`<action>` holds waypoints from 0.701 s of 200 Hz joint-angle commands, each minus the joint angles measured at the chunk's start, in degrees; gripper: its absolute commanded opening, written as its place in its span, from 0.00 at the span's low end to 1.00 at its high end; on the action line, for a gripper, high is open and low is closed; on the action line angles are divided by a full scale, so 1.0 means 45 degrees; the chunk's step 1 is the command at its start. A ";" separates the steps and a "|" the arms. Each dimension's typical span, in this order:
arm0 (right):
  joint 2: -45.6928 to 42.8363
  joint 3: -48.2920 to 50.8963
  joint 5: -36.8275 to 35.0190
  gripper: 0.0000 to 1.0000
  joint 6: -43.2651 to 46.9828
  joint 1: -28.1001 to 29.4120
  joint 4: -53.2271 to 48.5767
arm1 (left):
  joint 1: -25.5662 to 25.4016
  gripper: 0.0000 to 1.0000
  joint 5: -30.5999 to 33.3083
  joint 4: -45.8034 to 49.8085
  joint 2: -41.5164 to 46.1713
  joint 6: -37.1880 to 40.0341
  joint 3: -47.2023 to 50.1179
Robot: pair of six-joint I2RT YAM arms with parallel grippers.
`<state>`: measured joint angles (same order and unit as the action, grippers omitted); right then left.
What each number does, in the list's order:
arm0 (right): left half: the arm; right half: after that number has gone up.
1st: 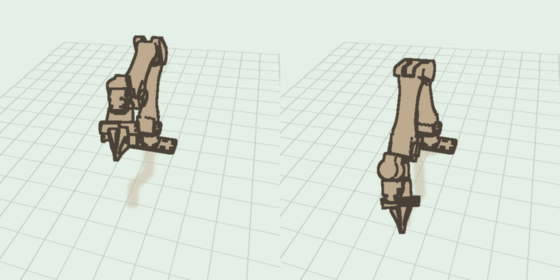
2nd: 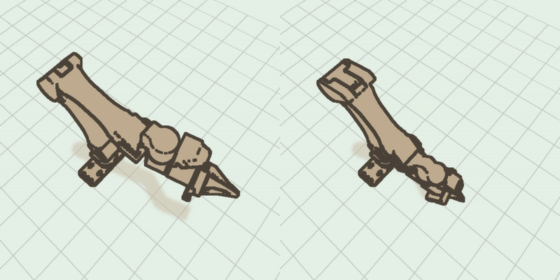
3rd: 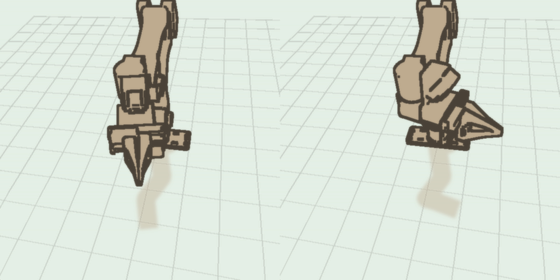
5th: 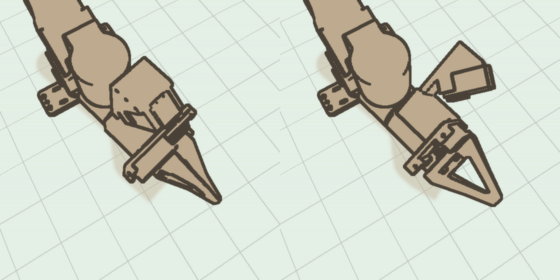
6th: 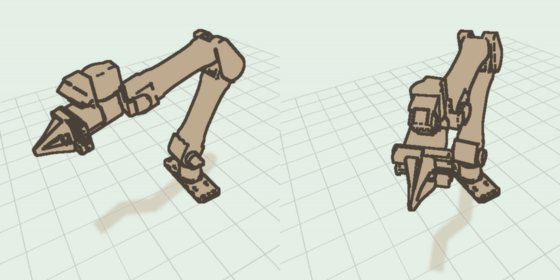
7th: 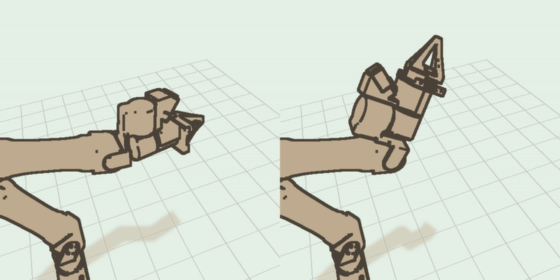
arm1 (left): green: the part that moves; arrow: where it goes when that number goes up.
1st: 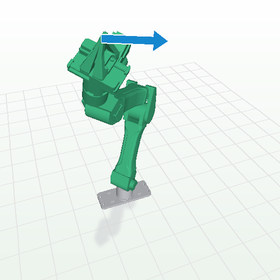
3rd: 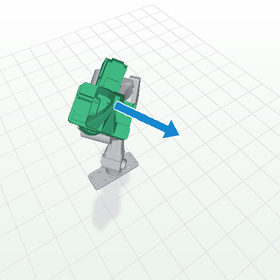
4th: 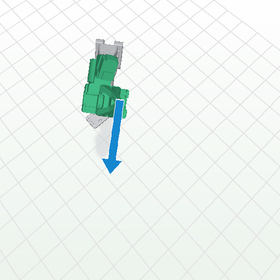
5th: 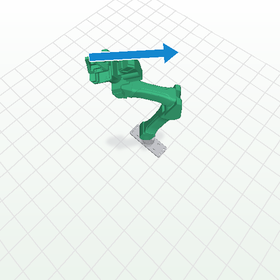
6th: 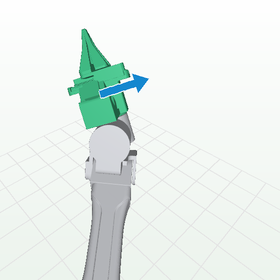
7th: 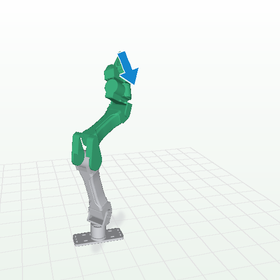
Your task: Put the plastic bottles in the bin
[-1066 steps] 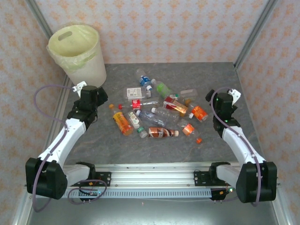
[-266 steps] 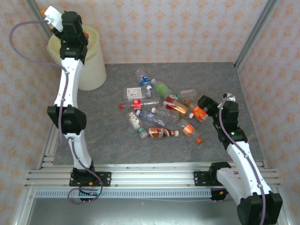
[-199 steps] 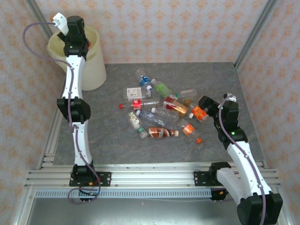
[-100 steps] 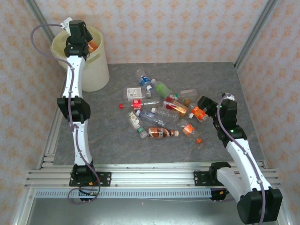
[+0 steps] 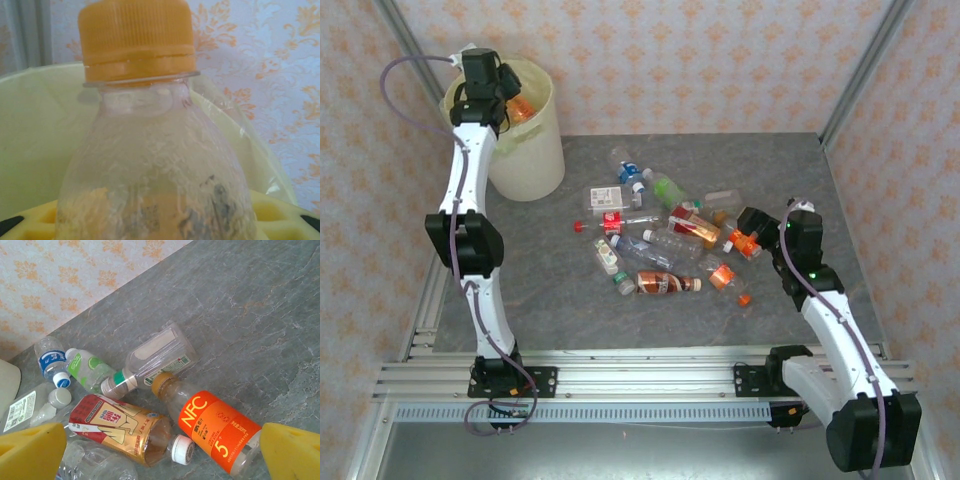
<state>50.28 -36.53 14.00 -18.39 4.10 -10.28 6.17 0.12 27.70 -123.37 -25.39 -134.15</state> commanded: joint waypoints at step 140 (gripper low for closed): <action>0.0008 -0.0051 0.0370 0.99 -0.0367 0.0105 0.0298 | -0.0610 0.75 -0.2948 0.1208 -0.1702 0.1286 -0.2761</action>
<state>50.41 -36.56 14.87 -18.70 4.21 -10.26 3.73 -10.26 31.11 -133.36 -20.88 -144.16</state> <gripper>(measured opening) 0.992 0.749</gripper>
